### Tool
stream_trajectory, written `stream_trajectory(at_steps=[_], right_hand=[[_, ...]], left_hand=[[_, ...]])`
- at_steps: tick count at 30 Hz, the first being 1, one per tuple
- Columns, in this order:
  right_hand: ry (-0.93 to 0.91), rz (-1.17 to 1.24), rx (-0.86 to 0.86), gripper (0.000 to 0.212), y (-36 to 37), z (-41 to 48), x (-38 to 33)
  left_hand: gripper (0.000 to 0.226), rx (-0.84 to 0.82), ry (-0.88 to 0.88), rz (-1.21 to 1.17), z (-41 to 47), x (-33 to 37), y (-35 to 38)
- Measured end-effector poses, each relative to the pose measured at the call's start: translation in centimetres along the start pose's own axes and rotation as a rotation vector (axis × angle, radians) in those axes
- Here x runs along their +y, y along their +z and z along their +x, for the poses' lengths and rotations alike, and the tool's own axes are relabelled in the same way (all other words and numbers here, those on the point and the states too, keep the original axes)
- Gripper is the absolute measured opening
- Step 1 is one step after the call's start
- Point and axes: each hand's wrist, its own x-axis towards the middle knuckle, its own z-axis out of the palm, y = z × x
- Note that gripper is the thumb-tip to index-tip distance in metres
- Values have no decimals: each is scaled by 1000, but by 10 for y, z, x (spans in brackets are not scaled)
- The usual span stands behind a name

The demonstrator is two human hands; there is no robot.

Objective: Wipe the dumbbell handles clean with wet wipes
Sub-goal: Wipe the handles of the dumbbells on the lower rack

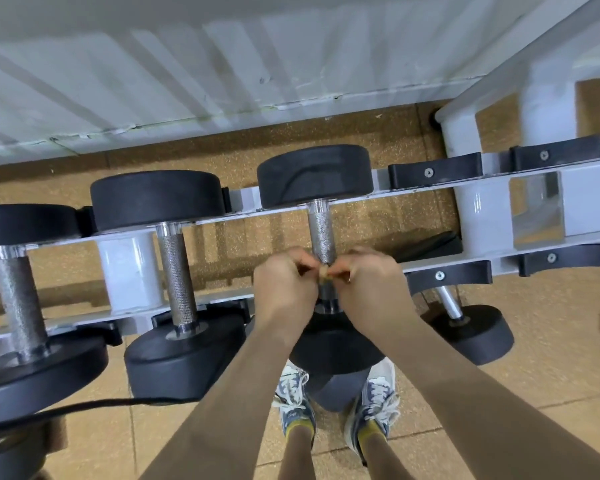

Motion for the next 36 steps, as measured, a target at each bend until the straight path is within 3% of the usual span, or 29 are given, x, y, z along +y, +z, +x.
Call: stream_trajectory(at_steps=[2, 5, 7, 11, 15, 17, 21, 24, 27, 31, 36], right_hand=[[96, -51, -310, 15, -11, -12, 0], [216, 43, -523, 24, -26, -11, 5], [251, 45, -561, 40, -29, -10, 5], [212, -72, -595, 38, -29, -23, 0], [63, -139, -534, 41, -33, -35, -14], [94, -101, -499, 41, -39, -38, -12], [221, -58, -494, 35, -41, -35, 11], [275, -4, -587, 41, -26, -29, 20], [391, 206, -434, 29, -9, -20, 18], [433, 308, -258, 6, -9, -15, 16], [555, 822, 144, 12, -12, 19, -13]], left_hand=[[20, -139, -63, 150, -14, -8, 1], [14, -219, -1, 285, -12, -7, -3], [13, -219, 45, 351, -8, -3, -7], [27, -230, -96, 337, 0, -10, -6], [15, -315, -107, 337, 2, -7, -2], [15, -330, -81, 404, -6, -3, -2], [37, -246, -50, 574, -20, 5, -1], [28, -160, -45, 557, -22, 9, 6], [7, -101, -115, 433, -19, 9, 6], [13, -112, -239, 285, -13, -2, 5], [16, 171, -292, -361, 3, 13, 4]])
